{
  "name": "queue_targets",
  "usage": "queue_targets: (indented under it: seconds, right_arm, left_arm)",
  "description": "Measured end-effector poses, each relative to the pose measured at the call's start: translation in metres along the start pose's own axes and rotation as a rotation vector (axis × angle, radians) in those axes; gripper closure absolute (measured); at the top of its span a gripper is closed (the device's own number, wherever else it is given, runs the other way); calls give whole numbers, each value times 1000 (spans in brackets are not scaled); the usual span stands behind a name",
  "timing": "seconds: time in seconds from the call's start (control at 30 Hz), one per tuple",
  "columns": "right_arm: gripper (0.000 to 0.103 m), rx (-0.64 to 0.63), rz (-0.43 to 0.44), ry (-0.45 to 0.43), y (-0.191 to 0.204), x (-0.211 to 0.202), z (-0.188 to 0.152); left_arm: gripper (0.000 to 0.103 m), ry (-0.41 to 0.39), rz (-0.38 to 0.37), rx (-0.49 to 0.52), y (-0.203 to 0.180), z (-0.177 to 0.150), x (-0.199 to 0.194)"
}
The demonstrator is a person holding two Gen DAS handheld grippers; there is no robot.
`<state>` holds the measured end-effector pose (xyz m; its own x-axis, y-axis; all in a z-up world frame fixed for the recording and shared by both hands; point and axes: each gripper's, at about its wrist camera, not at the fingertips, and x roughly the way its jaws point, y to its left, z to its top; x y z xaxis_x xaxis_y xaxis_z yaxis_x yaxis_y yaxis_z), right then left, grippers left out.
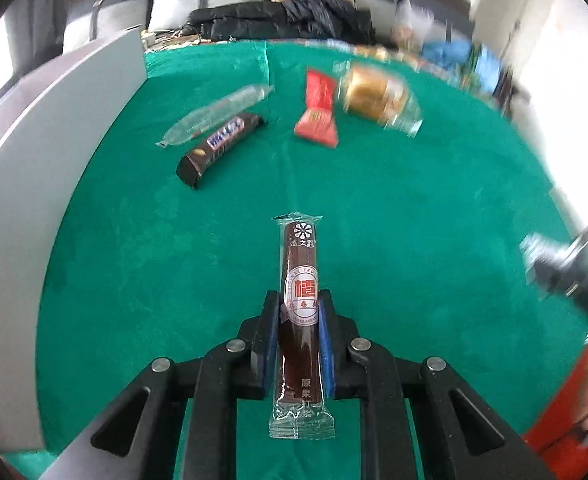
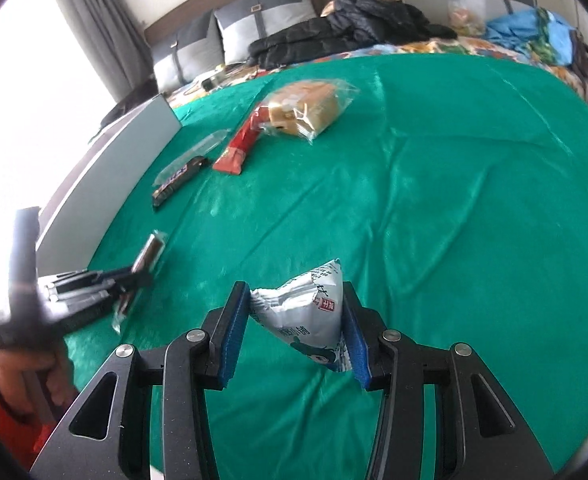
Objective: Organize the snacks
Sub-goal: 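Carry both held snacks into the white box and open both tools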
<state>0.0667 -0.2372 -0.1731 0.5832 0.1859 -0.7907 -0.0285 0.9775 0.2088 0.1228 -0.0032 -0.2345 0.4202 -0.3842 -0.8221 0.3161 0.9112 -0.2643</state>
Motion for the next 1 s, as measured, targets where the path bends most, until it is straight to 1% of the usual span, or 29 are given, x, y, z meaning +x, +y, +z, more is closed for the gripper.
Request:
queue_targets:
  seconds: [0.07,0.13,0.2,0.23,0.3,0.37,0.4,0.47,0.5,0.57,0.6,0.63,0.67,0.7,0.73,0.77,0.8,0.83,0.87,0.93,1.0]
  right_arm:
    - [56,-10,3,-7,3,-9,-1]
    - [56,-56,15,-16,21,-17,6]
    - [56,-110,33,-27,39,-21,14]
    - [56,-151,51,-38,57,-23,22]
    - [56,-211,94,-55,91,-26,35]
    - [56,-280,168,-70,140,-26,54]
    - [56,-299,194,-72,156,-25,59]
    - [56,-350,275,-73,206,-20,73]
    - [56,-379,328,-66,238,-14,82]
    - [56,-410,400,-44,280,-6,88]
    - [56,-422,444,-24,310,2,92]
    - [56,-429,469,-11,326,8,93]
    - [55,-446,494,11,349,17,94]
    - [51,-464,502,36,369,28,94]
    - [44,-472,519,82,387,44,93]
    - [40,-466,535,160,401,63,92]
    - [37,-453,534,209,404,73,91]
    - [37,-428,519,260,405,85,89]
    - [37,-412,508,274,401,89,88]
    - [35,-394,497,261,378,90,83]
    - [33,-400,414,218,342,86,79]
  left_arm:
    - [86,-38,-63,-52,8,5,-26]
    - [86,-84,-100,-91,17,12,-53]
    - [86,-126,-119,-127,33,17,-81]
    - [86,-153,-122,-147,46,21,-98]
    - [86,-204,-102,-188,80,27,-130]
    - [86,-236,-68,-235,119,32,-156]
    - [86,-248,-39,-255,137,33,-165]
    - [86,-261,50,-290,177,31,-181]
    - [86,-259,84,-311,196,29,-186]
    - [86,-252,147,-363,235,24,-192]
    - [86,-243,171,-379,248,22,-191]
    - [85,-224,212,-402,267,20,-189]
    - [85,-212,235,-412,278,18,-188]
    - [85,-196,259,-419,289,14,-186]
    - [77,-168,295,-427,299,13,-181]
    - [56,-155,309,-432,303,10,-179]
    - [41,-147,323,-437,308,10,-176]
    - [21,-163,345,-435,307,7,-177]
    - [16,-194,364,-424,303,4,-180]
    - [16,-224,367,-414,294,-4,-186]
    - [16,-239,329,-412,282,-9,-187]
